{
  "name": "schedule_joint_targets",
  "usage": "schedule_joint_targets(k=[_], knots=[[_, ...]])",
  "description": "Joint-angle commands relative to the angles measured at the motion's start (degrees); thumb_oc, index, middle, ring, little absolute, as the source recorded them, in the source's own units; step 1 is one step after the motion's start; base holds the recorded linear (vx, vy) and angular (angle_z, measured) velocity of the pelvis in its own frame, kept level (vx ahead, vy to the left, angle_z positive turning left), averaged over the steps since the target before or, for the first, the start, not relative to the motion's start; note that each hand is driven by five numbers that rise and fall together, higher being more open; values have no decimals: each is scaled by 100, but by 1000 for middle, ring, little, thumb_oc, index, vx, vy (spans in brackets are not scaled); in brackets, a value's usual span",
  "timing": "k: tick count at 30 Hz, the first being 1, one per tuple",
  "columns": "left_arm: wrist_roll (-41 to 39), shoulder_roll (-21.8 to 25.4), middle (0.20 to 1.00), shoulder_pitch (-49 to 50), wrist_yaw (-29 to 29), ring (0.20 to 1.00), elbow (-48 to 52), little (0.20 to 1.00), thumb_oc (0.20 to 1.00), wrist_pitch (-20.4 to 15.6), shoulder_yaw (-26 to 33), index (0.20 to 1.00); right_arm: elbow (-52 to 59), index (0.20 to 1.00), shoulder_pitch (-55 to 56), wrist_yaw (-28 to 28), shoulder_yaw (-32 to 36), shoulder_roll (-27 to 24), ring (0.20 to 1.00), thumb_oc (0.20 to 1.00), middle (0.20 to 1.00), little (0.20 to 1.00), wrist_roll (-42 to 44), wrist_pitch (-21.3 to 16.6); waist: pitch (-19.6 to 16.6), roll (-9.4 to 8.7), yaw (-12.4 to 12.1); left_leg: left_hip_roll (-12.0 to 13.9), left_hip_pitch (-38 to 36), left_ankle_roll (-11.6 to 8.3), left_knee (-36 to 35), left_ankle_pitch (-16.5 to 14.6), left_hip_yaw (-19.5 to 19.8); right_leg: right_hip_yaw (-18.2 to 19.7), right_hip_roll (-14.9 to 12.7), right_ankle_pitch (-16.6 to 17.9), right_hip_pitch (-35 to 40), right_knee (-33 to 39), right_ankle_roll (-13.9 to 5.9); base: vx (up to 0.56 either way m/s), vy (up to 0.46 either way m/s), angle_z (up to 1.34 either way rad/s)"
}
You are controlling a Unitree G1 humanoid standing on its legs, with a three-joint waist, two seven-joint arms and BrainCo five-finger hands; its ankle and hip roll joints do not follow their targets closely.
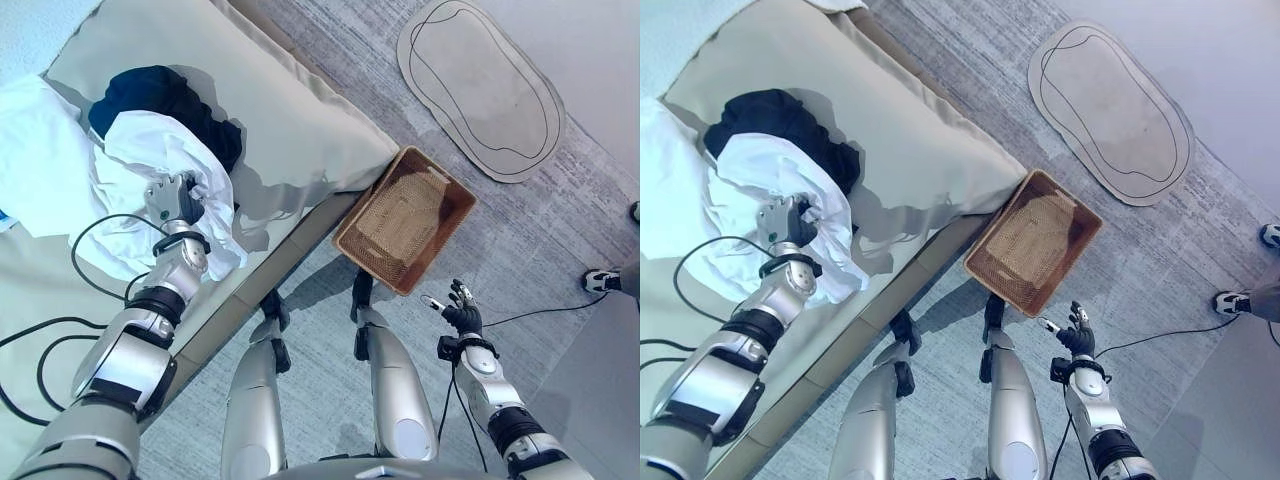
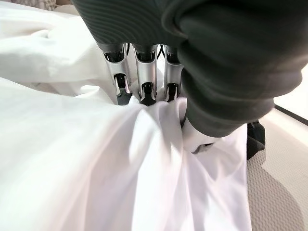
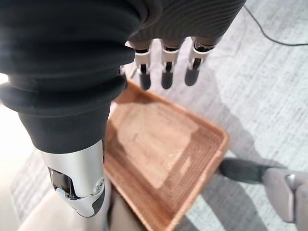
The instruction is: Pick up clothes into the bucket
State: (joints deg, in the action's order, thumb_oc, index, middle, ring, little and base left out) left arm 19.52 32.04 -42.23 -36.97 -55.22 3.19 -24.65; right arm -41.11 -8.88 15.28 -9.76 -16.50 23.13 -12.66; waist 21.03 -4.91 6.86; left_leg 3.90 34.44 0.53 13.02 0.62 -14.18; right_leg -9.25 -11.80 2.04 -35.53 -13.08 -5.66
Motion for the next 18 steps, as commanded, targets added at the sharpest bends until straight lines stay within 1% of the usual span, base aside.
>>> schedule_joint_targets(k=[1, 3, 4, 10, 16, 17, 18], knots=[[179, -179, 200, 413, 44, 200, 126, 200, 200, -98, 307, 200, 124, 1000, 344, -31, 81, -152, 1000, 1000, 1000, 1000, -135, -162, -247, 121, -59, 71, 33, -208, 475, -450, 324, -8, -332, 516, 482, 501, -402, 0, 0, 0], [183, -191, 200, 498, 55, 200, 193, 200, 200, -109, 338, 200, 135, 1000, 386, -44, 89, -150, 1000, 1000, 1000, 1000, -145, -147, -270, 126, -71, 49, -59, -211, 413, -440, 326, -17, -327, 517, 565, 529, -403, 22, -13, -1], [173, -225, 200, 643, 76, 200, 394, 200, 200, -141, 413, 200, 85, 1000, 422, -48, 114, -132, 1000, 1000, 1000, 1000, -175, -106, -323, 136, -115, 31, -236, -231, 309, -421, 340, -44, -326, 516, 735, 592, -410, 44, -26, -2], [57, -252, 200, 978, 99, 200, 597, 200, 200, -249, 548, 200, -119, 1000, 462, -86, 143, -111, 1000, 1000, 1000, 1000, -229, -25, -396, 159, -196, -7, -736, -273, 29, -344, 385, -117, -314, 517, 1219, 747, -407, 27, -18, -2], [-84, -261, 200, 1201, 165, 200, 792, 200, 200, -355, 685, 200, -221, 1000, 481, -82, 193, -108, 1000, 1000, 1000, 1000, -287, 19, -382, 184, -261, -27, -999, -277, -73, -311, 427, -175, -313, 461, 1487, 771, -382, 3, -5, 1], [-159, -298, 200, 1331, 173, 200, 996, 200, 200, -425, 773, 200, -293, 1000, 487, -84, 223, -99, 1000, 1000, 1000, 1000, -315, 46, -390, 203, -299, -43, -1115, -286, -155, -285, 447, -206, -316, 443, 1593, 798, -381, 12, -14, 3], [-158, -297, 200, 1339, 176, 200, 1005, 200, 200, -421, 777, 200, -293, 1000, 488, -84, 221, -100, 1000, 1000, 1000, 1000, -316, 46, -387, 203, -296, -44, -1123, -286, -161, -283, 448, -208, -316, 444, 1601, 801, -381, -43, -25, 6]])
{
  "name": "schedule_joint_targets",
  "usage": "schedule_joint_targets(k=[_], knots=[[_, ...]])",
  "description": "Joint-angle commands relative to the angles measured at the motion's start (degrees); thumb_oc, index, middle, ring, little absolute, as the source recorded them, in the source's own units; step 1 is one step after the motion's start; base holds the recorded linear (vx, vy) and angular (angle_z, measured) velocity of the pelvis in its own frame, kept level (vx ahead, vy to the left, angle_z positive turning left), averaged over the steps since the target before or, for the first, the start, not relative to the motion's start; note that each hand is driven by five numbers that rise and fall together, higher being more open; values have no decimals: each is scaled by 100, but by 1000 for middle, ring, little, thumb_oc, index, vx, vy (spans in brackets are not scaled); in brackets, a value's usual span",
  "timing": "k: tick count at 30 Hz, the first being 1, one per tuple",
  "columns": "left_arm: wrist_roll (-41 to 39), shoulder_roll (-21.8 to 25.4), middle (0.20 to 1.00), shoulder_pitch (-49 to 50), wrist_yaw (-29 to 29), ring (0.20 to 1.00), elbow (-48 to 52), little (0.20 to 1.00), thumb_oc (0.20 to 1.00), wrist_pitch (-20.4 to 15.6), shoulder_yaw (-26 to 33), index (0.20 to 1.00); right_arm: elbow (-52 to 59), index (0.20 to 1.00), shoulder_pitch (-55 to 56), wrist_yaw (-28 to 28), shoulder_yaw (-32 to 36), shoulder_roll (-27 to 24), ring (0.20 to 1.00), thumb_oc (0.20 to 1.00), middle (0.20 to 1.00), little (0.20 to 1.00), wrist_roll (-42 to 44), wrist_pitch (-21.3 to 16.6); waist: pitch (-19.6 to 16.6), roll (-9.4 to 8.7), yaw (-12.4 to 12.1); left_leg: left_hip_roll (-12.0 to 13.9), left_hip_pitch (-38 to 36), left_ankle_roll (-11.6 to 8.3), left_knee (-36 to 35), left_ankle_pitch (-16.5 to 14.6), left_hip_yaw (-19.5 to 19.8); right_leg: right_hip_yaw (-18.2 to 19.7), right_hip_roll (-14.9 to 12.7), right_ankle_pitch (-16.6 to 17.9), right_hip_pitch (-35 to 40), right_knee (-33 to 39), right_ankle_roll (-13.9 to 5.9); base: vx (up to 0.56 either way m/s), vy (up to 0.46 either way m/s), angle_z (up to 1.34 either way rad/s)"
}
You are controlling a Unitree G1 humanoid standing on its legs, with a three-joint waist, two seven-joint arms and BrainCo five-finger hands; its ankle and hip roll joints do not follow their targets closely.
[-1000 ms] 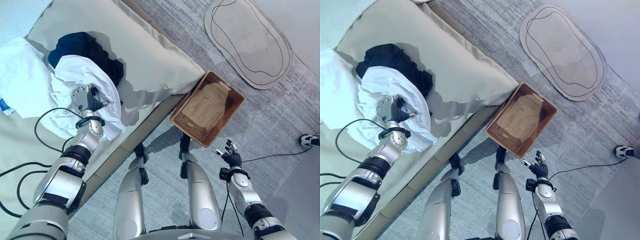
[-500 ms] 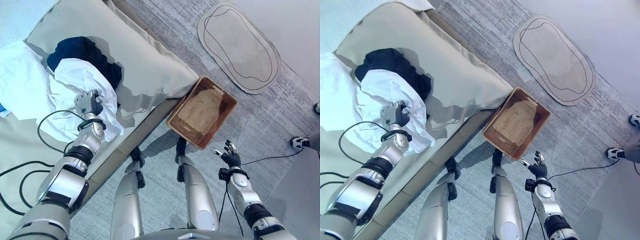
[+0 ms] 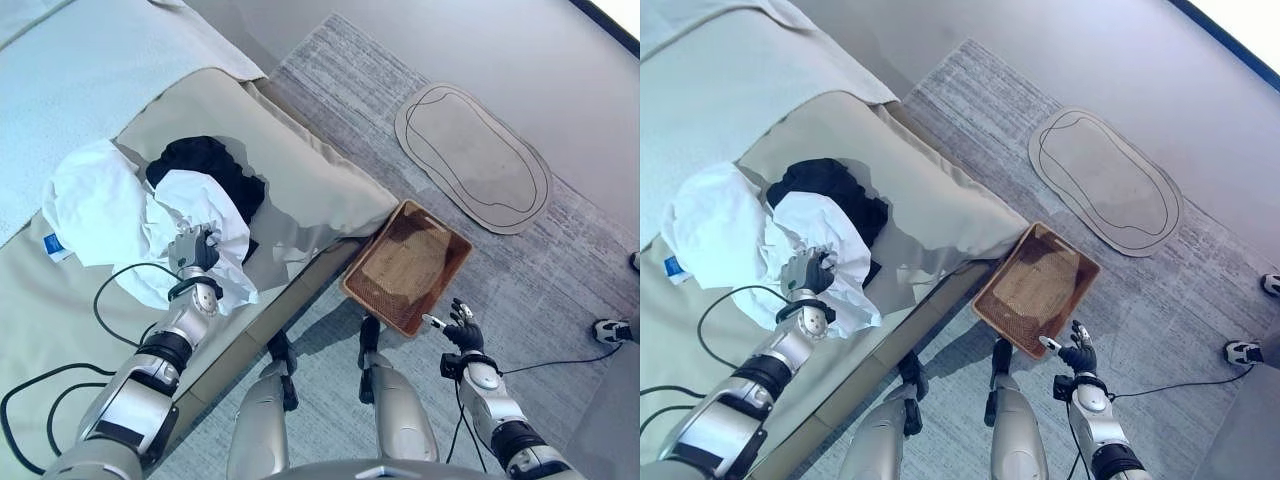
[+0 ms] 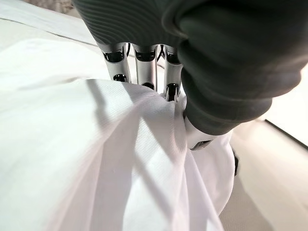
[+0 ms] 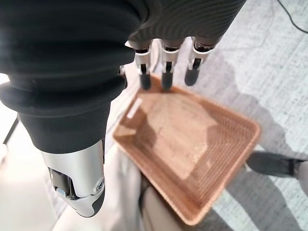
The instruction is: Pick up clothes into the bucket
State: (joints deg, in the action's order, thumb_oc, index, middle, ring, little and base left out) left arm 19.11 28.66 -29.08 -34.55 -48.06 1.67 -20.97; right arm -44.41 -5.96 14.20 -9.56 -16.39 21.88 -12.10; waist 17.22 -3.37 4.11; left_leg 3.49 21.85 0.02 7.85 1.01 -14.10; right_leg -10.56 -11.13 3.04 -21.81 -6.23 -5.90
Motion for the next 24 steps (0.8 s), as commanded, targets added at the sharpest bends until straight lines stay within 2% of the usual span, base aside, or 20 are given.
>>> schedule_joint_targets(k=[1, 7, 14, 19, 24], knots=[[-261, -21, 200, 252, -62, 200, 666, 200, 200, -426, 572, 200, -34, 1000, 210, 16, 259, -81, 1000, 1000, 1000, 1000, -185, 13, -23, 57, -63, -44, 62, -201, 215, -132, 417, -148, -423, 452, 297, 192, -321, -55, -12, 8], [-340, 10, 200, 1039, 57, 200, 1845, 200, 200, -744, 976, 200, -109, 1000, 348, -42, 393, -27, 1000, 1000, 1000, 1000, -218, 48, -148, 110, -205, -68, -334, -229, -32, -88, 467, -251, -407, 419, 707, 345, -336, 50, -33, 13], [-504, 252, 200, 1891, 487, 200, 3588, 200, 200, -1199, 1637, 200, -223, 1000, 385, -229, 457, 25, 1000, 1000, 1000, 1000, -308, 98, -373, 168, -411, -9, -837, -267, -177, -135, 532, -421, -324, 332, 1269, 561, -329, 56, -32, 7], [-796, 244, 200, 2148, 860, 200, 4239, 200, 200, -1380, 1750, 200, -257, 1000, 325, -343, 410, 4, 1000, 1000, 1000, 1000, -366, 161, -495, 177, -475, 8, -1084, -283, -278, -133, 540, -481, -285, 289, 1520, 650, -325, 47, -27, 8], [-1055, 273, 200, 2405, 1211, 200, 5060, 200, 200, -1520, 1876, 200, 160, 1000, 244, -384, 356, -56, 1000, 1000, 1000, 1000, -476, 207, -658, 181, -543, 32, -1398, -292, -453, -85, 509, -542, -242, 266, 1790, 742, -326, 38, -29, 5]])
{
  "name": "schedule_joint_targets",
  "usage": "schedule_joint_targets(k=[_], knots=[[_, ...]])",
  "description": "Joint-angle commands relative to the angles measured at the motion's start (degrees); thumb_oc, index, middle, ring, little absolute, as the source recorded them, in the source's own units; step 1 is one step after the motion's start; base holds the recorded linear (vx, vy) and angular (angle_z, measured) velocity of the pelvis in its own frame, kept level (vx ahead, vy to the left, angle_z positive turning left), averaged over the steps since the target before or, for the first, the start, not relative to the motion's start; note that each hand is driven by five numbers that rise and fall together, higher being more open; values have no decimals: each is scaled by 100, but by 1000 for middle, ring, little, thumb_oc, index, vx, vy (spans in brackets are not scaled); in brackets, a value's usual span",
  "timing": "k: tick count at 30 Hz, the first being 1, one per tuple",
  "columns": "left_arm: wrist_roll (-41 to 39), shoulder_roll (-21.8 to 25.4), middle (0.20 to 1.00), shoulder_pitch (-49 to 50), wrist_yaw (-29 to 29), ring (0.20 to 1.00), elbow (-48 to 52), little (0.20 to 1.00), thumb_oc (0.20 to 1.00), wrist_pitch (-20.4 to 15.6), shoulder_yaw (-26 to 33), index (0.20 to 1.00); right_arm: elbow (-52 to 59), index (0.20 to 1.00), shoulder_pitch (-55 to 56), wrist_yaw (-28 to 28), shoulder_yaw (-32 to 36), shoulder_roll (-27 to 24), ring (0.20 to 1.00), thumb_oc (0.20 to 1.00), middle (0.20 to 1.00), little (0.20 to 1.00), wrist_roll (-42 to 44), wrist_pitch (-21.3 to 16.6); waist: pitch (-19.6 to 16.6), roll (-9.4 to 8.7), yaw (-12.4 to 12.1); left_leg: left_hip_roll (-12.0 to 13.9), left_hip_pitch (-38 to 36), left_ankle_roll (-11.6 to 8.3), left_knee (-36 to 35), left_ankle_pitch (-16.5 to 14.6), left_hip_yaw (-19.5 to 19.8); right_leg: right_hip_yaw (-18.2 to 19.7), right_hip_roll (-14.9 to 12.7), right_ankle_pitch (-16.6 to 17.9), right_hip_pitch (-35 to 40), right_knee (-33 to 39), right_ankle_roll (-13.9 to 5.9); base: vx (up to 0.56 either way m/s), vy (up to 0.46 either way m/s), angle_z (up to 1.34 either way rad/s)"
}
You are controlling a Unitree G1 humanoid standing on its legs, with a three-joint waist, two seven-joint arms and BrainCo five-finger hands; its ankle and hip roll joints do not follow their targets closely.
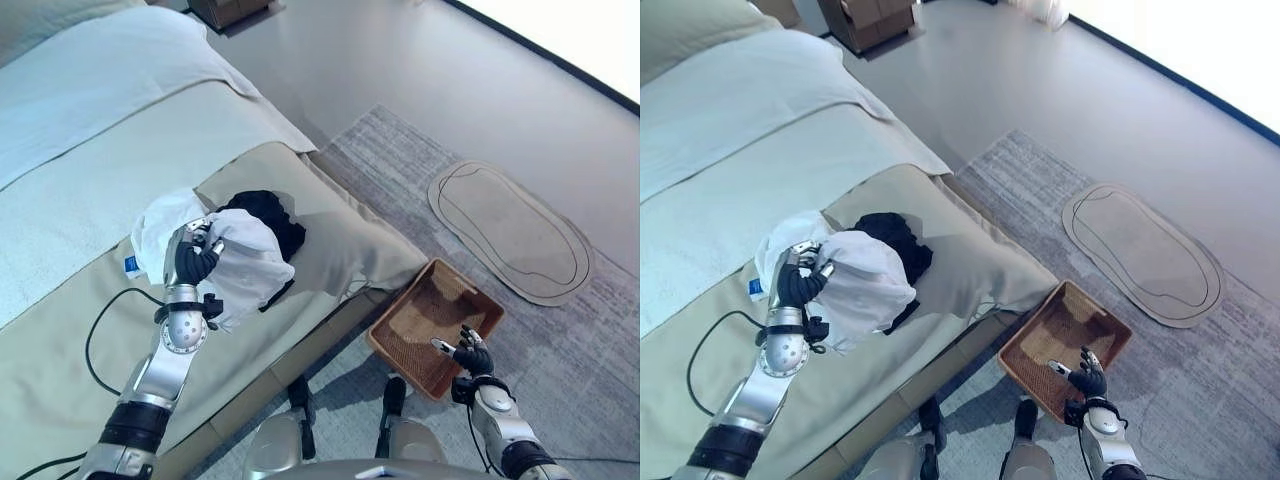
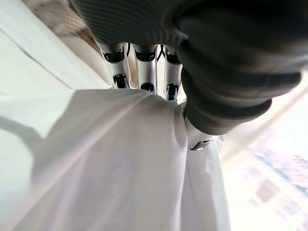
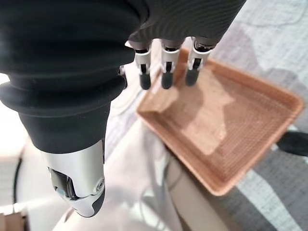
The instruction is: Pick up clothes into the bucket
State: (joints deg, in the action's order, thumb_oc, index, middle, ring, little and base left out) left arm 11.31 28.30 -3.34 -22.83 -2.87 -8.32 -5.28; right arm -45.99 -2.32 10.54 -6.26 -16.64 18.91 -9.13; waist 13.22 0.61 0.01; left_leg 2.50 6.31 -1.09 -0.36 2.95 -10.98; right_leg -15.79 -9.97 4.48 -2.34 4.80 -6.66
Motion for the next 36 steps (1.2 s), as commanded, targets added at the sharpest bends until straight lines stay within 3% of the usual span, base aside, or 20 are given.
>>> schedule_joint_targets(k=[1, 2, 4, 5, 6, 10, 13, 22, 27, 30, 36], knots=[[-347, 318, 200, -131, 90, 200, 701, 200, 200, -584, 336, 200, 488, 1000, -131, -20, 11, -70, 1000, 1000, 1000, 1000, -241, -104, -286, -218, -143, 145, 99, -189, 347, -277, 189, -16, -347, 119, -114, -340, -251, 0, 0, 0], [-529, 348, 200, -70, 236, 200, 956, 200, 200, -666, 350, 200, 1372, 1000, -102, -43, -150, -348, 1000, 1000, 1000, 1000, -823, -133, -345, -214, -145, 171, -14, -205, 314, -276, 149, -29, -320, 102, -29, -308, -252, 35, -28, 0], [-593, 381, 200, -66, 344, 200, 1041, 200, 200, -725, 329, 200, 1815, 1000, -75, -53, -187, -535, 1000, 1000, 1000, 1000, -1158, -175, -380, -216, -138, 178, -72, -207, 305, -281, 143, -29, -304, 90, 5, -301, -252, 57, -25, -4], [-719, 424, 200, -87, 544, 200, 1073, 200, 200, -725, 250, 200, 2483, 1000, -54, -15, -287, -939, 1000, 1000, 1000, 1000, -2048, -199, -437, -218, -124, 200, -202, -213, 284, -316, 116, -9, -271, 50, 109, -298, -253, 93, -33, -3], [-661, 450, 200, -126, 599, 200, 1042, 200, 200, -717, 190, 200, 2815, 1000, -72, -40, -350, -1124, 1000, 1000, 1000, 1000, -2322, -243, -464, -217, -117, 211, -260, -216, 261, -323, 112, -1, -262, 30, 155, -296, -251, 104, -25, -5], [-859, 427, 200, -299, 861, 200, 1011, 200, 200, -691, -66, 200, 3370, 1000, -172, -172, -444, -1345, 1000, 1000, 1000, 1000, -2481, -307, -570, -228, -99, 217, -388, -208, 184, -293, 88, -4, -239, 12, 244, -285, -242, 35, -12, -4], [-1309, 429, 200, -466, 1305, 200, 1080, 200, 200, -702, -409, 200, 3636, 1000, -323, -604, -703, -1186, 1000, 1000, 1000, 1000, -1767, -344, -645, -218, -102, 234, -590, -216, 49, -272, 37, 1, -195, -34, 375, -251, -231, 53, -25, -4], [-1830, 406, 200, -582, 1744, 200, 1393, 200, 200, -720, -735, 200, 3984, 1000, -982, -976, -1429, -920, 1000, 1000, 1000, 1000, -1423, -337, -716, -193, -159, 278, -845, -236, -72, -263, -75, 40, -130, -65, 524, -204, -207, 27, -13, -6], [-2157, 485, 200, -431, 2202, 200, 1680, 200, 200, -759, -809, 200, 4068, 1000, -1308, -1867, -1969, -1100, 1000, 1000, 1000, 1000, -627, -174, -766, -211, -252, 285, -927, -256, -135, -251, -93, 7, -119, -81, 616, -158, -210, 0, 0, 0], [-2224, 455, 200, -418, 2270, 200, 1728, 200, 200, -763, -847, 200, 3982, 1000, -1396, -2002, -2094, -1036, 1000, 1000, 1000, 1000, -407, -126, -776, -208, -276, 293, -958, -260, -164, -249, -91, -17, -122, -78, 654, -131, -212, 0, 0, 0], [-2250, 320, 200, -520, 2182, 200, 1775, 200, 200, -736, -963, 200, 3529, 1000, -1548, -1703, -2212, -480, 1000, 1000, 1000, 1000, -360, -155, -770, -172, -298, 282, -991, -254, -176, -252, -91, -51, -117, -73, 709, -94, -200, -1, 1, -1]])
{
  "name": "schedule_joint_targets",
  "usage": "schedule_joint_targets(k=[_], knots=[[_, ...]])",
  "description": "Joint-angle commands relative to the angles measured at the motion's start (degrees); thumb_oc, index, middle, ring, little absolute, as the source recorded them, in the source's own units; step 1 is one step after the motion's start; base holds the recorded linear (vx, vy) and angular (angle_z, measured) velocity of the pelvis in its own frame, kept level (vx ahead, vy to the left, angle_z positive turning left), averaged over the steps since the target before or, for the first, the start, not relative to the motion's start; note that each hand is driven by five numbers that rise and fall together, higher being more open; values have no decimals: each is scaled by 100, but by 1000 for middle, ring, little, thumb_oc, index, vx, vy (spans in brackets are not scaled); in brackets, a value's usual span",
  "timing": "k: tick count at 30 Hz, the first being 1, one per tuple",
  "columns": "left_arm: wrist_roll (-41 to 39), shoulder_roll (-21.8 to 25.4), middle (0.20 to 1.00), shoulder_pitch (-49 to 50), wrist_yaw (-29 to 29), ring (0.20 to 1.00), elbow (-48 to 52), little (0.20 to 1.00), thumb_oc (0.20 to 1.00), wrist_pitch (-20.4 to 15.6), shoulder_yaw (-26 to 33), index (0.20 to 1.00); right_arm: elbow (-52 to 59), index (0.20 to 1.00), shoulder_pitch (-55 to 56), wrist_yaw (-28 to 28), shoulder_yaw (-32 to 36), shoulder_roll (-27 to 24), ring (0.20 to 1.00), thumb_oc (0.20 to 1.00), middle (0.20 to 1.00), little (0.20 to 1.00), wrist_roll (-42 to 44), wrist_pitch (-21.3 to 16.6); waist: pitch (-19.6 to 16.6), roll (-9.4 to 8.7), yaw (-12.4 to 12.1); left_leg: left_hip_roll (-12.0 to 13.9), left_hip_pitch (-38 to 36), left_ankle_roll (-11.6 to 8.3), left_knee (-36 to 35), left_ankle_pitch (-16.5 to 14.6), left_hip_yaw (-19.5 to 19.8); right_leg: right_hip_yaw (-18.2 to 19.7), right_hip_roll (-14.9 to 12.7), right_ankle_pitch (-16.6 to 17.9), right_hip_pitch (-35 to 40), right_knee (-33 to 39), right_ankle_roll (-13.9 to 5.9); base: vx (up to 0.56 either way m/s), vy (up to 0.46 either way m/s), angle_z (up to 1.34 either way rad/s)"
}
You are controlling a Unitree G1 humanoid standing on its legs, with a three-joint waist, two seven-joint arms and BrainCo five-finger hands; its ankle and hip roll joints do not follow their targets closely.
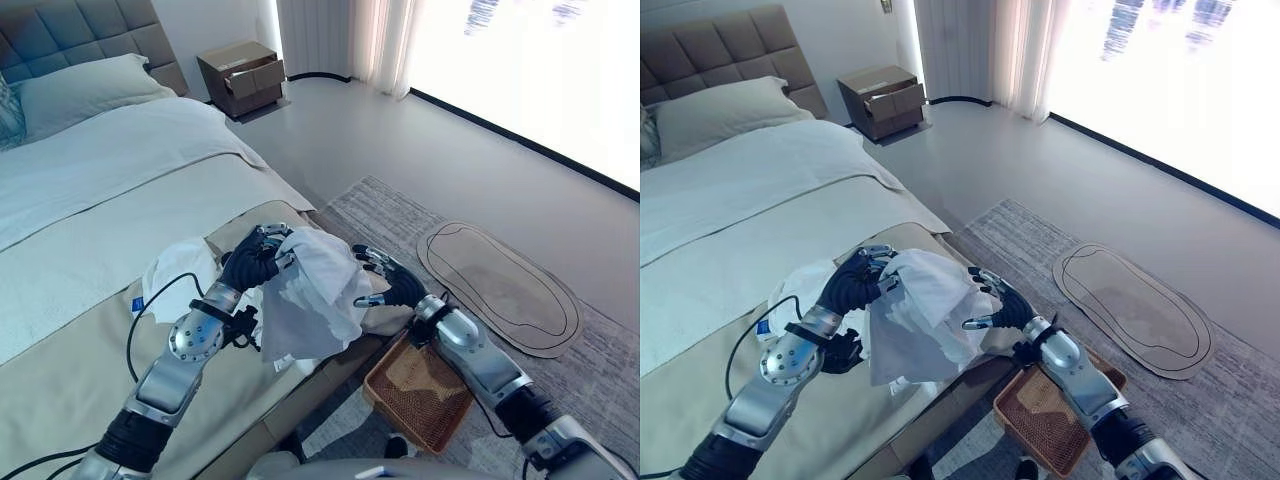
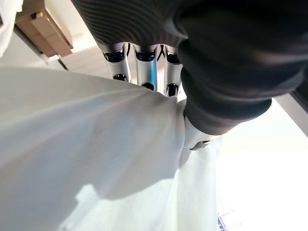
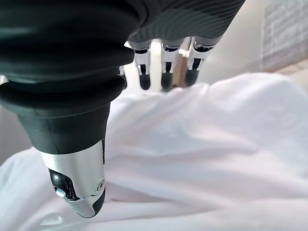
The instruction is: Pick up clothes into the bucket
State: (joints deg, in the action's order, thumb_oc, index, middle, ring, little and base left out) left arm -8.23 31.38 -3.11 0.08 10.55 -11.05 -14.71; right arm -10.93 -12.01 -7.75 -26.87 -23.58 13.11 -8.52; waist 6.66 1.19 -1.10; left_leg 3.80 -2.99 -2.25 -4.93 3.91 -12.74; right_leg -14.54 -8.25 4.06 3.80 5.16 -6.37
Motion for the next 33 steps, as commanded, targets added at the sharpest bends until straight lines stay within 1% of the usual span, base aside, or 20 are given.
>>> schedule_joint_targets(k=[1, 6, 7, 8, 13, 18, 29, 30, 31, 32, 33], knots=[[-309, -36, 200, -596, -124, 200, 471, 200, 200, -456, -91, 200, 10, 1000, -677, 73, -335, 369, 1000, 1000, 1000, 1000, 228, -178, -107, -222, -202, 143, -55, -137, 284, -347, 94, -182, -290, -28, 99, -124, -227, 0, 0, 0], [-322, -71, 200, -632, -8, 200, 574, 200, 200, -454, -193, 200, 133, 1000, -803, -344, -655, 438, 1000, 1000, 1000, 1000, 545, -54, -118, -234, -242, 138, -53, -133, 272, -341, 137, -225, -300, -47, 134, -117, -224, 0, 0, 0], [-312, -73, 200, -637, -9, 200, 570, 200, 200, -453, -208, 200, 139, 517, -815, -351, -676, 445, 517, 517, 517, 517, 592, -53, -120, -238, -248, 136, -58, -133, 261, -341, 143, -235, -304, -48, 150, -109, -227, 5, -3, 3], [-305, -81, 200, -654, -24, 200, 554, 200, 200, -456, -209, 200, 101, 200, -801, -335, -666, 473, 200, 200, 200, 200, 660, -51, -121, -239, -257, 134, -59, -133, 261, -338, 149, -240, -308, -47, 156, -112, -229, 0, 0, 0], [-324, -92, 200, -689, -37, 200, 494, 200, 200, -470, -232, 200, -21, 200, -780, -352, -697, 554, 200, 200, 200, 200, 774, -74, -121, -240, -281, 120, -71, -134, 254, -339, 154, -240, -312, -38, 165, -118, -230, 0, 0, 0], [-298, -84, 200, -692, -6, 200, 466, 200, 200, -469, -250, 200, -72, 200, -785, -338, -741, 551, 200, 200, 200, 200, 516, -78, -142, -236, -285, 114, -97, -130, 245, -343, 157, -252, -318, -40, 193, -114, -232, 0, 0, 0], [-230, -115, 200, -549, -126, 200, 399, 200, 200, -429, -111, 200, -353, 200, -204, 152, -300, 535, 200, 200, 200, 200, -152, -105, -215, -220, -202, 122, -144, -125, 218, -340, 187, -268, -307, -67, 240, -115, -224, 0, 0, 0], [-247, -157, 200, -477, -170, 200, 356, 200, 200, -416, -28, 200, -374, 200, -38, 264, -125, 497, 200, 200, 200, 200, -257, -109, -222, -223, -176, 120, -145, -128, 201, -329, 185, -275, -303, -70, 242, -111, -225, 0, 0, 0], [-283, -196, 771, -415, -201, 771, 323, 771, 771, -411, 20, 771, -391, 200, 70, 363, 6, 490, 200, 200, 200, 200, -297, -126, -222, -227, -166, 117, -144, -128, 192, -321, 187, -278, -302, -66, 242, -111, -226, 0, 0, 0], [-284, -197, 1000, -411, -201, 1000, 325, 1000, 1000, -410, 17, 1000, -386, 200, 78, 365, 8, 489, 200, 200, 200, 200, -301, -126, -227, -226, -168, 116, -145, -128, 191, -321, 188, -279, -302, -66, 243, -110, -226, 0, 0, 0], [-450, -311, 1000, -312, -286, 1000, 216, 1000, 1000, -397, 83, 1000, -447, 200, 233, 533, 219, 492, 200, 200, 200, 200, -339, -137, -223, -227, -151, 112, -133, -124, 179, -307, 204, -280, -302, -62, 242, -113, -225, 0, 0, 0]])
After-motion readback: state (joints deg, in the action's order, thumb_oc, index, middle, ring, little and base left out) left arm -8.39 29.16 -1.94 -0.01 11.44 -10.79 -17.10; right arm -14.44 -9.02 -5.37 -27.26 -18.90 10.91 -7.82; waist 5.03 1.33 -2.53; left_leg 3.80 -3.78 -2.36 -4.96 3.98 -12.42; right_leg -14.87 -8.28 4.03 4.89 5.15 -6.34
